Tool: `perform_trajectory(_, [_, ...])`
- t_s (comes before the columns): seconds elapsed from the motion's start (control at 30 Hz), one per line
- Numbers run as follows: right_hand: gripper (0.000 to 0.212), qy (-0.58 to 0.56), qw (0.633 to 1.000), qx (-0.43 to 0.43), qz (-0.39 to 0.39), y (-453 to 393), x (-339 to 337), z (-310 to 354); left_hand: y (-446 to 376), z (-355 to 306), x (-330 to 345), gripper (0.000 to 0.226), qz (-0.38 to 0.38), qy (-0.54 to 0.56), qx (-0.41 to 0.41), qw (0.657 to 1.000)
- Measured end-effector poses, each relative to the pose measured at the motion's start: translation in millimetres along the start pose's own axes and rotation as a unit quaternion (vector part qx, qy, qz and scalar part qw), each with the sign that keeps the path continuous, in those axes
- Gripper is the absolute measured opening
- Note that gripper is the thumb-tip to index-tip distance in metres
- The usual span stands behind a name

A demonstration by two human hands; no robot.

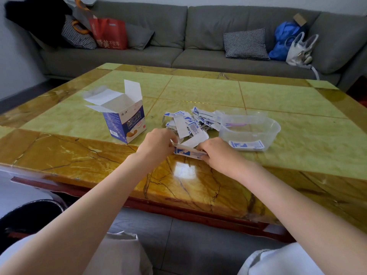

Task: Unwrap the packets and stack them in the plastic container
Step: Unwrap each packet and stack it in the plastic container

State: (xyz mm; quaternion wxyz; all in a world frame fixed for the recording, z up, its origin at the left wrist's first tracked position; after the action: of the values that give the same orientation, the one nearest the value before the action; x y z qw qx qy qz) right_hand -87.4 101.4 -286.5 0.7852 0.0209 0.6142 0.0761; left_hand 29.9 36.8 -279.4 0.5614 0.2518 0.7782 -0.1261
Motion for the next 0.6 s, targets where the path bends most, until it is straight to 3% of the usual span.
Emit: perform_trajectory(0.6, [0.027, 0.142, 0.990, 0.023, -0.009, 2.5, -7.0, 13.5, 2.3, -3.2, -0.9, 0.015, 0.015, -0.022, -0.003, 1.000])
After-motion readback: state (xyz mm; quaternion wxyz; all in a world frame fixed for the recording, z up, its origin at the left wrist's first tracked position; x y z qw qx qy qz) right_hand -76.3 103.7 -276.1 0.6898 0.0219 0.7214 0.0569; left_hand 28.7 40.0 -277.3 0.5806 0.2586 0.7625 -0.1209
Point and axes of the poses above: each hand's wrist, its own y-axis away from the middle knuckle, its own x-axis out of the palm, z = x × y, the point moved 6 cm from there along -y, towards the middle knuckle, and after that the axes turned 7 degrees about z, right-handed, at the moved point
